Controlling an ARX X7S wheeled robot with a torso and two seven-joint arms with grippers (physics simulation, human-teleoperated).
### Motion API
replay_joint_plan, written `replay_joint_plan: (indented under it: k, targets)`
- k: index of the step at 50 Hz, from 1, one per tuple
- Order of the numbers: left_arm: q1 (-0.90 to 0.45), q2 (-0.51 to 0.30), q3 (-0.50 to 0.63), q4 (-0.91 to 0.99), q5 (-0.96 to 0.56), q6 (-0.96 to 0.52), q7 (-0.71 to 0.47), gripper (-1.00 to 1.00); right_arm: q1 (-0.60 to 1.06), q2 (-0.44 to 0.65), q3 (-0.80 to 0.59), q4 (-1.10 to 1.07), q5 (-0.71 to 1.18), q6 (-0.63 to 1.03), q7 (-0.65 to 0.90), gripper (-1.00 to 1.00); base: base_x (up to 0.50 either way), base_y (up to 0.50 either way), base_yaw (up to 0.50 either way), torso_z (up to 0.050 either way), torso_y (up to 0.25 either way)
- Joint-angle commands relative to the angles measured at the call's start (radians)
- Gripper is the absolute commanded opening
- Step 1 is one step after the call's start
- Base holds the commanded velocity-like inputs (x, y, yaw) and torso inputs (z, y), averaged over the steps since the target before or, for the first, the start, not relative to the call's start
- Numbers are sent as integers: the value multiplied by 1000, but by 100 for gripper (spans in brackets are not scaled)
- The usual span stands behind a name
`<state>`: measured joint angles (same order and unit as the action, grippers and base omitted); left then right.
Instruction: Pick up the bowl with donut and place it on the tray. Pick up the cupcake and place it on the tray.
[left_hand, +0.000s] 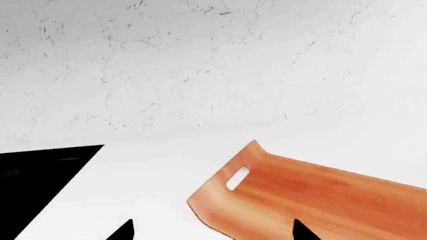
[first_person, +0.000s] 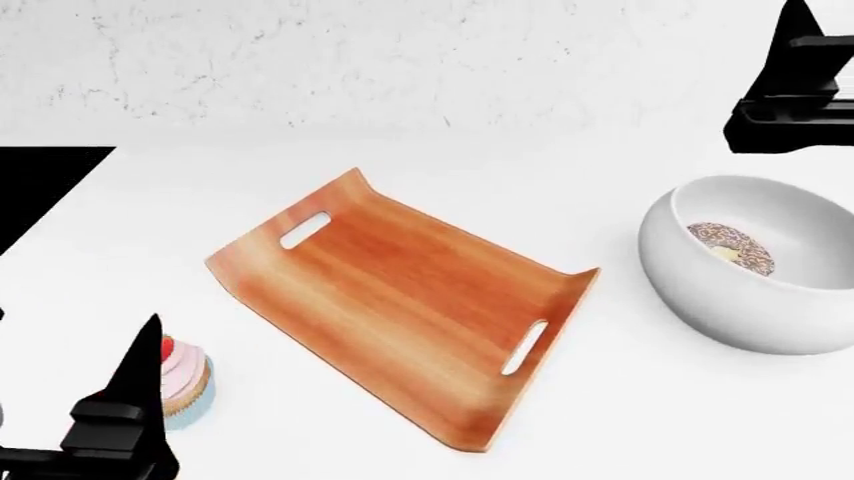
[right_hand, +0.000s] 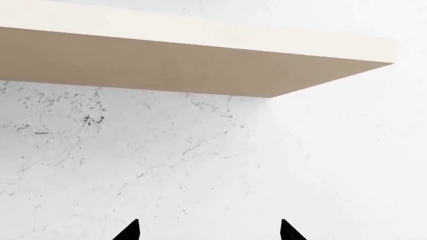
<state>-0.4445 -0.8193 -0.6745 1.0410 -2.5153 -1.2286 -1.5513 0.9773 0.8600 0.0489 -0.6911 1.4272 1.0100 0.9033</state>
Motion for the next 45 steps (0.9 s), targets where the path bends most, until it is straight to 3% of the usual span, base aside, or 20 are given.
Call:
replay_joint_plan:
  k: [1, 12, 14, 21, 26, 39, 45]
  targets:
    - [42, -159, 14, 6, -97, 72, -19, 100, -4, -10, -11, 5, -22, -10, -17, 100, 0, 0, 0, 0, 0]
    - [126, -295, -11, 6, -193, 121, -19, 100, 11, -18, -27, 10, -24, -10, -18, 100, 0, 0, 0, 0, 0]
    - [157, -267, -16, 6, -176, 104, -19, 100, 16, -21, -29, 13, -26, -12, -20, 100, 0, 0, 0, 0, 0]
    - [300, -36, -54, 6, -85, -49, -19, 100, 12, -29, -37, 17, -42, -20, -33, 100, 0, 0, 0, 0, 0]
    - [373, 82, -117, 6, -78, -139, -19, 100, 11, -29, -40, 21, -41, -20, -31, 100, 0, 0, 0, 0, 0]
    - [450, 162, -159, 6, -40, -171, -18, 100, -12, -32, -47, 20, -59, -31, -42, 100, 0, 0, 0, 0, 0]
    - [436, 194, -95, 4, 25, -168, -12, 100, -33, -32, -45, 19, -71, -41, -52, 100, 0, 0, 0, 0, 0]
